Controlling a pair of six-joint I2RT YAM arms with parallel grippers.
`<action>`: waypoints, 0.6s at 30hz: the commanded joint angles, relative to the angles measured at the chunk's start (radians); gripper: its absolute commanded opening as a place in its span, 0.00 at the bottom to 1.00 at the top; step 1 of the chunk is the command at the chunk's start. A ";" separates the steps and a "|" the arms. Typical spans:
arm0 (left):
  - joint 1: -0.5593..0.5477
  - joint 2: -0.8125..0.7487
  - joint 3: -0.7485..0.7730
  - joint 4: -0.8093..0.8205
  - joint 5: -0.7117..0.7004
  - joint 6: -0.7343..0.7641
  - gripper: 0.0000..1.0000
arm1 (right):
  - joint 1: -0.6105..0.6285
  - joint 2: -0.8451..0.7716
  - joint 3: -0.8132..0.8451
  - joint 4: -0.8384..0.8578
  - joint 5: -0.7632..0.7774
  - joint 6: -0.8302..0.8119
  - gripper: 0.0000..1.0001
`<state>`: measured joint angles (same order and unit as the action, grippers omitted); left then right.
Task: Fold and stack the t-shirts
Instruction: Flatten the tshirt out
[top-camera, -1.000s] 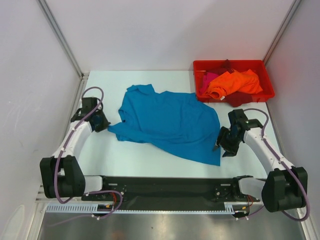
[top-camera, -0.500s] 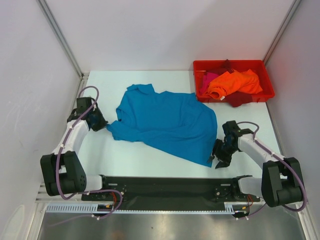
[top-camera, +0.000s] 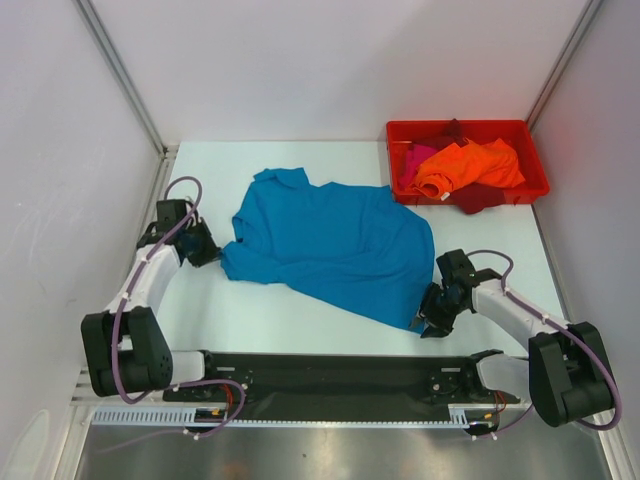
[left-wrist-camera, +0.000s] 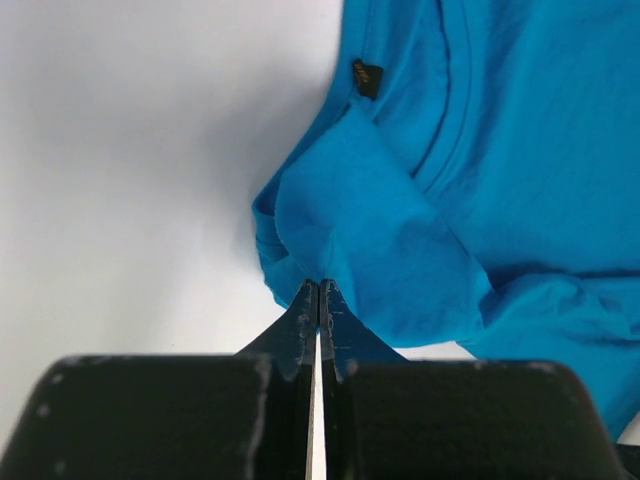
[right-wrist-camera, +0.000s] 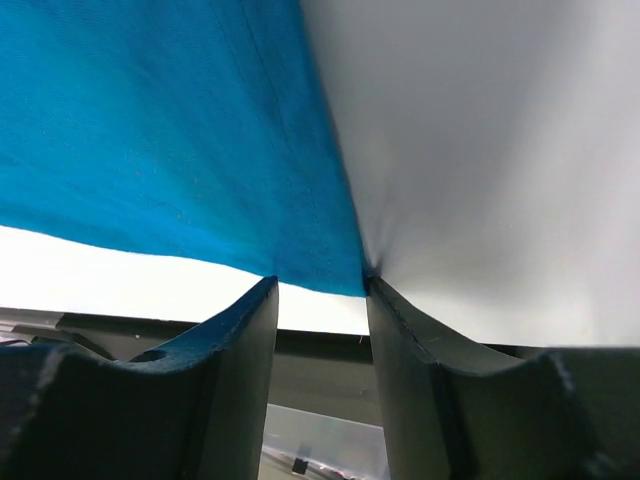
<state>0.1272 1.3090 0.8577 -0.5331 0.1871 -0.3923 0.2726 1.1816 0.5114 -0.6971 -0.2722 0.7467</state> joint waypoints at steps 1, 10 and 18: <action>-0.023 -0.047 -0.011 0.027 0.029 0.017 0.00 | -0.006 0.018 -0.011 0.036 0.079 0.013 0.46; -0.038 -0.089 -0.048 0.022 0.020 0.023 0.00 | -0.024 -0.005 0.016 -0.012 0.114 0.040 0.42; -0.043 -0.103 -0.049 0.012 0.015 0.026 0.00 | -0.007 0.050 0.019 0.018 0.082 0.037 0.38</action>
<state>0.0921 1.2407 0.8093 -0.5327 0.1917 -0.3908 0.2588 1.2190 0.5320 -0.6983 -0.2455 0.7853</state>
